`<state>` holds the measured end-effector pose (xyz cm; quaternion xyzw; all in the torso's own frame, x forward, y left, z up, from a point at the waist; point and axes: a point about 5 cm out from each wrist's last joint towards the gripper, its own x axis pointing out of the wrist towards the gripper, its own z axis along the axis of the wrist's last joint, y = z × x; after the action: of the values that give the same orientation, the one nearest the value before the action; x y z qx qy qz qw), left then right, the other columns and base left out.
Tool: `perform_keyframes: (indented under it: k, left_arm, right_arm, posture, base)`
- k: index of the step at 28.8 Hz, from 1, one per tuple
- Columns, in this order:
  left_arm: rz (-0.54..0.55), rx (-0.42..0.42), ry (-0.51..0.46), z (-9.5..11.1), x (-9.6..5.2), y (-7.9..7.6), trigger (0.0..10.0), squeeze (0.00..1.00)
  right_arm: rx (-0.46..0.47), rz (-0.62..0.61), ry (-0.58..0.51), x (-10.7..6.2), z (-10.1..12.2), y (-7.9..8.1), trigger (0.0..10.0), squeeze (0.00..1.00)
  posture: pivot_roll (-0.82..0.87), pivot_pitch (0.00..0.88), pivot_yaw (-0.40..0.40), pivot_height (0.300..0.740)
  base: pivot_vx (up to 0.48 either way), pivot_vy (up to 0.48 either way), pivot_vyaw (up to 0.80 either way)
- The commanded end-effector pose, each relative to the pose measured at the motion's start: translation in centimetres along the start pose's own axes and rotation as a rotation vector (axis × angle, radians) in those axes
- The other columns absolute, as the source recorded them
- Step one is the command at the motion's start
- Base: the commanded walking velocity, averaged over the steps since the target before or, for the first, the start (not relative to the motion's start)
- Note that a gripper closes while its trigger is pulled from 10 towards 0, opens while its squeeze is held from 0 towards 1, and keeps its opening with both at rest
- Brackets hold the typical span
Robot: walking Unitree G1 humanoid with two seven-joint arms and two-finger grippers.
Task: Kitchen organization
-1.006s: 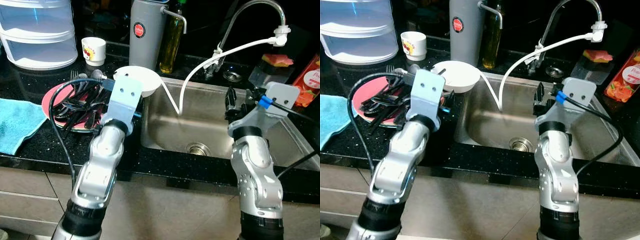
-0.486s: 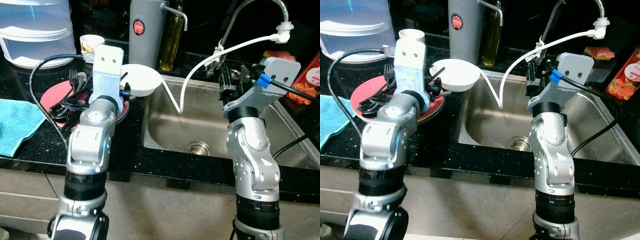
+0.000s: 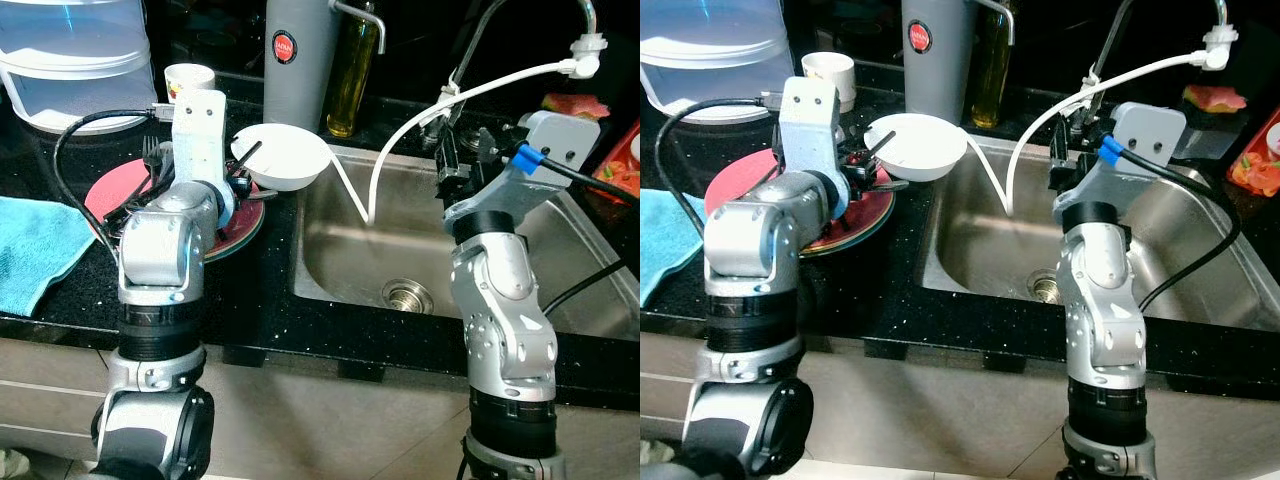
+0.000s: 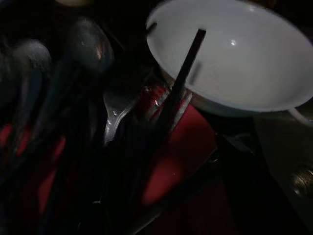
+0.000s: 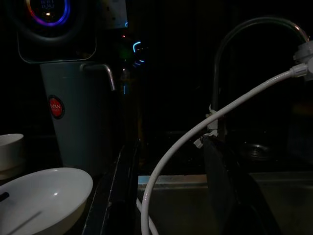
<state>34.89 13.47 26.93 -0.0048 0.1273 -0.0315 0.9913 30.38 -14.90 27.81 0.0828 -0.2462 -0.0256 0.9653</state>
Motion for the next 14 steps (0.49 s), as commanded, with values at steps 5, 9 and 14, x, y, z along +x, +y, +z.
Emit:
perform_keyframes:
  k: [5, 9, 14]
  left_arm:
    - [-0.03, -0.007, 0.063, -0.3, 0.1, 0.1, 10.0, 0.0]
    - [-0.01, 0.025, 0.044, -0.2, 0.1, 0.4, 0.0, 0.0]
    - [0.028, 0.085, -0.031, 0.7, 0.0, 0.5, 0.0, 0.0]
  right_arm:
    - [-0.004, -0.016, 0.009, -0.4, -0.3, -0.5, 10.0, 0.0]
    - [-0.007, -0.019, 0.009, -0.5, -0.2, -0.7, 10.0, 0.0]
    - [-0.008, -0.018, 0.011, -0.4, -0.3, -0.6, 10.0, 0.0]
  posture:
    - [0.22, 0.0, -0.066, 0.74]
    - [0.22, 0.0, -0.067, 0.74]
    - [0.21, 0.0, -0.07, 0.74]
  base:
    - [0.0, 0.0, 0.0]
    - [0.0, 0.0, 0.0]
    - [0.0, 0.0, 0.0]
